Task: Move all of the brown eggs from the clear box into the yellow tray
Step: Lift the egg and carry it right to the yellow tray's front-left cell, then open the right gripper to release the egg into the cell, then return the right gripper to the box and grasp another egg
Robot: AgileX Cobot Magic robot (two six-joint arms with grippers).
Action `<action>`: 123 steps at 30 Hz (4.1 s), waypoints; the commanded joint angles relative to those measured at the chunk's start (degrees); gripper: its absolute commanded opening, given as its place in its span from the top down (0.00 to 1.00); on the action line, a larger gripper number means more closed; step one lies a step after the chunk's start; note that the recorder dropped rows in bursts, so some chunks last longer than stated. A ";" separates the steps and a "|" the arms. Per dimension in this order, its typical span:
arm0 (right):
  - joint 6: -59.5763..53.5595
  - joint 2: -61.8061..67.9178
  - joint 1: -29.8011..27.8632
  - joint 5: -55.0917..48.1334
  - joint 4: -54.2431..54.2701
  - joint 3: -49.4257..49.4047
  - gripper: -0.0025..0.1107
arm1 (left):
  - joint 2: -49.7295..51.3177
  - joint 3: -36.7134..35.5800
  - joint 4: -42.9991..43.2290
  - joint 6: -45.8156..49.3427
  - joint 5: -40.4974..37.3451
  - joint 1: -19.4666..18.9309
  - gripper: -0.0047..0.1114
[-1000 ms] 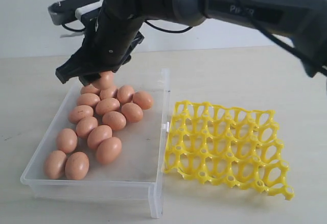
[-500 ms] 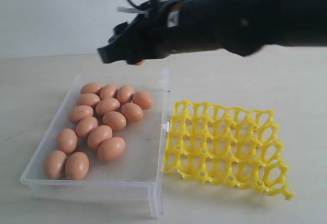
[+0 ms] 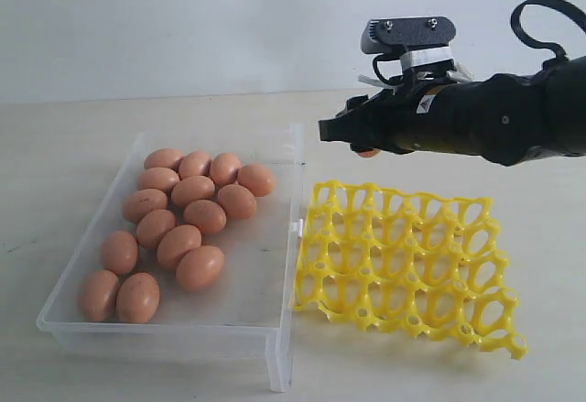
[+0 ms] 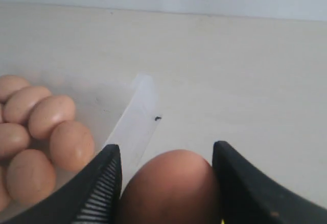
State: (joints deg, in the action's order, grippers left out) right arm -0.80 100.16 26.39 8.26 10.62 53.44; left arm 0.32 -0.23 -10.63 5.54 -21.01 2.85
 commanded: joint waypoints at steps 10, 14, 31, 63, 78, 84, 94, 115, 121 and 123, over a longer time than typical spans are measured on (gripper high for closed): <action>2.55 9.54 -0.80 -3.15 -3.70 5.22 0.87 | -0.32 0.23 -0.14 0.12 0.22 -0.06 0.96; 2.55 10.97 -0.80 -2.87 -3.70 5.22 0.87 | -0.32 0.23 -0.14 0.12 0.22 -0.06 0.96; 2.55 13.86 -0.80 -0.83 -3.83 5.86 0.87 | -0.32 0.23 -0.14 0.12 0.22 -0.06 0.96; -11.54 -5.55 8.78 -36.89 2.53 11.83 0.98 | -0.32 0.23 -0.14 0.12 0.22 -0.06 0.96; -10.07 21.07 14.65 -57.99 12.66 38.49 0.49 | -0.32 0.23 -0.14 0.12 0.22 -0.06 0.96; -6.15 26.17 14.65 -57.88 16.60 42.17 0.49 | -0.32 0.23 -0.14 0.12 0.22 -0.06 0.96; -0.43 29.54 14.65 -57.99 18.31 42.56 0.49 | -0.32 0.23 -0.14 0.12 0.22 -0.06 0.96; 1.13 31.30 14.65 -59.47 11.95 42.56 0.49 | -0.32 0.23 -0.14 0.12 0.22 -0.06 0.96; 1.36 30.96 14.65 -58.37 8.57 42.56 0.49 | -0.32 0.23 -0.14 0.12 0.22 -0.06 0.96; 1.46 30.52 14.65 -58.10 7.19 42.56 0.49 | -0.32 0.23 -0.14 0.12 0.22 -0.06 0.96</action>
State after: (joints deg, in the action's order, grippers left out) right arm 0.00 130.98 41.30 -49.94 22.50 96.04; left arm 0.32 -0.23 -10.63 5.54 -21.01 2.85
